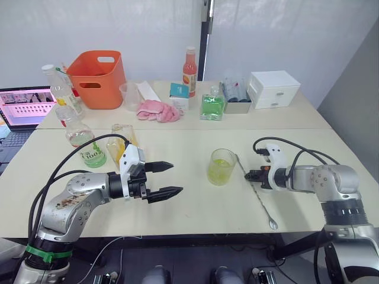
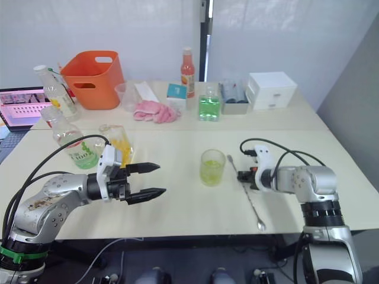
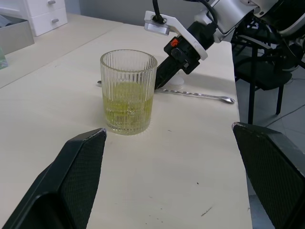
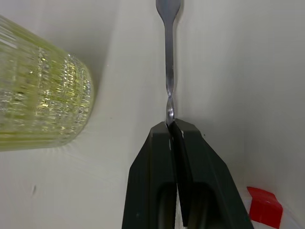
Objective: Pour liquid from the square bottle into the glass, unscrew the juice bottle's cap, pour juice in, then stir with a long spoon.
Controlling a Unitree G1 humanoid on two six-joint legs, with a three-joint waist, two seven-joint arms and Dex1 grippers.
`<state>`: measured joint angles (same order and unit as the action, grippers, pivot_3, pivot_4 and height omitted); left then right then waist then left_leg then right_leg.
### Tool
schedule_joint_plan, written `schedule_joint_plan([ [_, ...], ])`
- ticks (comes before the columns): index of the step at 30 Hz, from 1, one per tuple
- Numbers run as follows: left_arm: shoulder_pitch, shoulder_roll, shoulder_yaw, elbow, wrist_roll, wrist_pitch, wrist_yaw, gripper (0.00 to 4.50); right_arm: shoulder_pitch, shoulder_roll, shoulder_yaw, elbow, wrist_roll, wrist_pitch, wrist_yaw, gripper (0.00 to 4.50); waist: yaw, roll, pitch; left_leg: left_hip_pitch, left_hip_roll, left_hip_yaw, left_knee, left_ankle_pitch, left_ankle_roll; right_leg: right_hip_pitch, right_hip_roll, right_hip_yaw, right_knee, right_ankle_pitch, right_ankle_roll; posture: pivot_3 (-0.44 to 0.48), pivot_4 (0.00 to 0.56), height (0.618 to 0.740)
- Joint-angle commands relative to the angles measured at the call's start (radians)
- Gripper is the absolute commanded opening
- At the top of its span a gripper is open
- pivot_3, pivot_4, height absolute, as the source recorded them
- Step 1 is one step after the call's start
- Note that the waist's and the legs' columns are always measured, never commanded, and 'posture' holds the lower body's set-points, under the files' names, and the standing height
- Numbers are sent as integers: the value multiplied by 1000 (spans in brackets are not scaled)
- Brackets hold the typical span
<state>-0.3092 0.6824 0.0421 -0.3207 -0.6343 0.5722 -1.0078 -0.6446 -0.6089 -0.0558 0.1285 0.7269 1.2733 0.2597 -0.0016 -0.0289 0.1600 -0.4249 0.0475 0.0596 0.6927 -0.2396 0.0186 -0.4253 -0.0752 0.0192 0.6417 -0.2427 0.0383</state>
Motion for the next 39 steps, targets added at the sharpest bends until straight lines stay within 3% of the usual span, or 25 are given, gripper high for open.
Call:
schedule_joint_plan([
  [1, -5, 17, 30, -35, -16, -5, -2, 4500, 20, 12, -44, -30, -27, -25, 13, 1598, -2, 0, 0, 0, 0, 0, 0, 0, 0, 0, 0, 0, 0, 0, 0, 0, 150, 715],
  [7, 15, 32, 73, -40, -35, -1, 7, 4500, 33, -15, -149, -160, 2, -16, 42, 3640, 0, 0, 0, 0, 0, 0, 0, 0, 0, 0, -1, 0, 0, 0, 0, 0, 150, 715],
  [10, 63, 53, 140, -37, -51, -14, 0, 4500, 74, -96, -219, -306, 50, -8, 111, 4462, 1, 1, 1, -1, 0, 0, -1, 0, 0, -1, -1, 0, 0, 0, 0, 0, 150, 715],
  [14, 130, 71, 234, -30, -67, -35, -1, 4500, 155, -185, -322, -476, 120, -34, 212, 4462, 1, 1, 1, 0, 0, -1, -3, 0, 0, -1, 0, -1, -1, 0, 0, 0, 150, 715],
  [19, 211, 87, 310, -10, -44, -92, -31, 4500, 275, -191, -483, -593, 215, -92, 293, 4462, 0, 1, 1, 2, 1, 0, -3, 0, 0, 1, -1, 0, -1, 0, 0, 0, 150, 715],
  [23, 342, 131, 375, 73, 37, -210, -101, 4500, 705, -198, -612, -654, 62, -366, 536, 4462, 18, -1, -1, 3, 1, -1, -7, 0, 0, 3, -1, -3, -5, -2, 0, 0, 150, 715],
  [27, 389, 129, 389, 160, 82, -312, -134, 4500, 842, -133, -629, -550, -27, -605, 630, 4462, 12, 0, -1, 3, 0, 1, -9, 0, 0, 2, -2, -1, -9, -1, 1, 0, 150, 715],
  [31, 391, 125, 396, 196, 76, -332, -142, 4500, 880, -119, -611, -478, -81, -741, 674, 4462, 9, -1, -2, 7, 2, 4, -9, 1, -1, 4, -2, 0, -11, 1, -2, 0, 150, 715],
  [34, 394, 119, 412, 247, 92, -367, -126, 4500, 867, -141, -585, -331, -159, -868, 721, 4462, 8, 0, -2, 9, 2, 6, -9, 1, -2, 5, -1, 1, -9, 1, -2, 0, 150, 715],
  [39, 407, 118, 409, 263, 113, -400, -111, 4500, 829, -164, -549, -218, -206, -949, 743, 4462, 9, -1, -2, 9, 2, 7, -10, 1, -2, 4, -1, 1, -9, 1, -2, 0, 150, 715],
])
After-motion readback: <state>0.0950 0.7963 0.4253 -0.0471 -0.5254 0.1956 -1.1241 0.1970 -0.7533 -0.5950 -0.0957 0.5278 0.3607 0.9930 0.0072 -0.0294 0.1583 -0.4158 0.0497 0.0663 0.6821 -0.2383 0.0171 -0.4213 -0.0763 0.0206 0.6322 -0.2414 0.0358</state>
